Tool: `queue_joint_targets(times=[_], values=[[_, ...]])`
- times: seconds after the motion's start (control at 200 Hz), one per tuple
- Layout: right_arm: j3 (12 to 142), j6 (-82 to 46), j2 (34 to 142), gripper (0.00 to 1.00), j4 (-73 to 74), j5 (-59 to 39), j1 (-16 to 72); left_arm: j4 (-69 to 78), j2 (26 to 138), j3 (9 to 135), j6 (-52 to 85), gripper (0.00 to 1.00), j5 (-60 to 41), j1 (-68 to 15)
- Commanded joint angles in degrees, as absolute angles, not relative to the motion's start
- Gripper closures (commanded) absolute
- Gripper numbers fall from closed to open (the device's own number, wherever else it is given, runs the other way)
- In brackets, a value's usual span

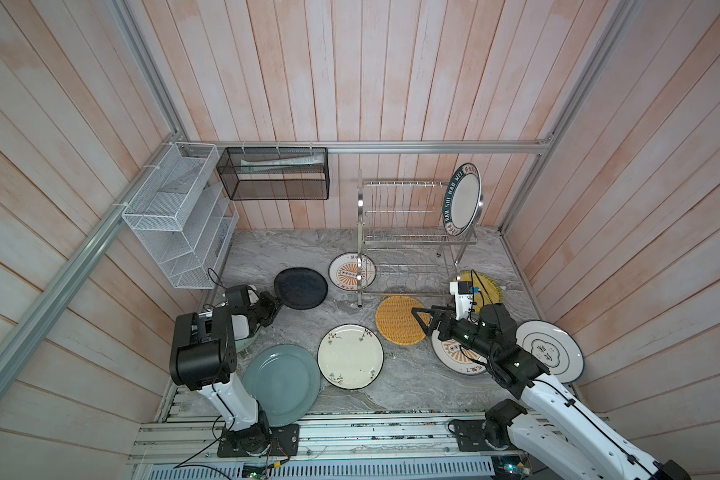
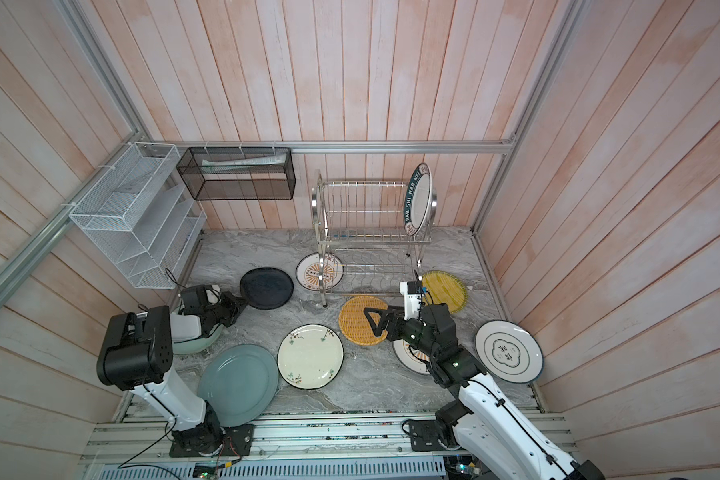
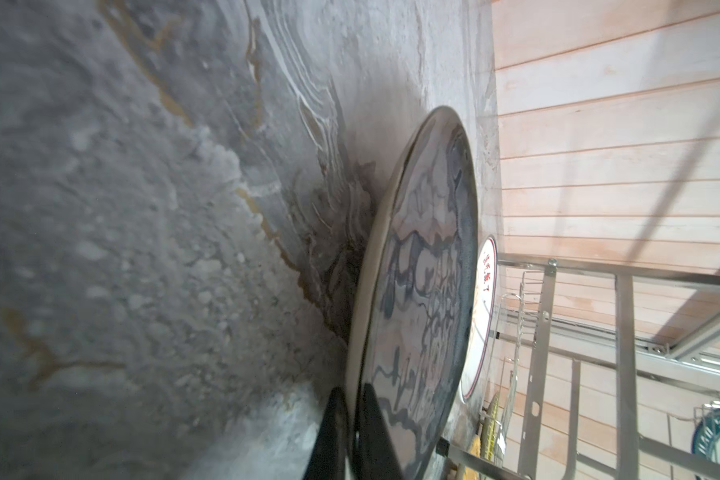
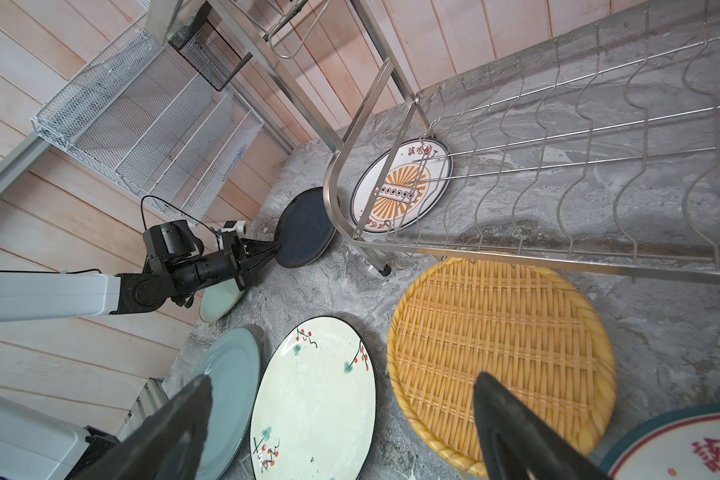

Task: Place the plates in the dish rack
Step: 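Lift the black plate upright with the left gripper while the right gripper reaches toward it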

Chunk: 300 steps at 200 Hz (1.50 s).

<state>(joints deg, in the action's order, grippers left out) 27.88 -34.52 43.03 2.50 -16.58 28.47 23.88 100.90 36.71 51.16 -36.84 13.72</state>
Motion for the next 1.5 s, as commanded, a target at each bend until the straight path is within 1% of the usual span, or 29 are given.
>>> queue_joint_targets(times=[0.0, 0.245, 0.475, 0.675, 0.9, 1.07, 1.37, 1.495], values=[[27.93, -34.89, 43.57, 0.02, 2.38, -16.26, 28.9, 37.7, 97.69, 35.38, 54.72, 1.0, -43.19, 14.06], [27.87, -34.9, 44.97, 0.02, 3.38, -17.05, 28.96, 44.01, 97.01, 32.36, 57.35, 1.0, -46.2, 14.15], [28.34, -35.36, 46.74, 0.02, 5.39, -18.0, 29.63, 42.57, 92.02, 29.01, 56.65, 1.0, -48.35, 14.06], [30.62, -35.76, 51.53, 0.02, 9.0, -18.63, 32.98, 40.14, 86.02, 26.16, 56.93, 1.0, -49.32, 13.99], [36.42, -35.77, 60.93, 0.02, 13.69, -18.47, 37.95, 33.79, 80.58, 26.19, 55.99, 1.0, -50.24, 13.65], [43.68, -34.92, 70.54, 0.02, 16.35, -21.7, 39.08, 30.81, 78.38, 26.88, 55.37, 1.0, -50.62, 12.6], [59.29, -28.91, 86.81, 0.02, 10.03, -25.03, 39.4, 27.18, 75.96, 27.68, 54.47, 1.0, -52.2, 9.44], [63.43, -27.88, 91.06, 0.03, 7.8, -26.07, 39.32, 27.12, 74.67, 27.53, 55.13, 1.0, -52.56, 8.19]])
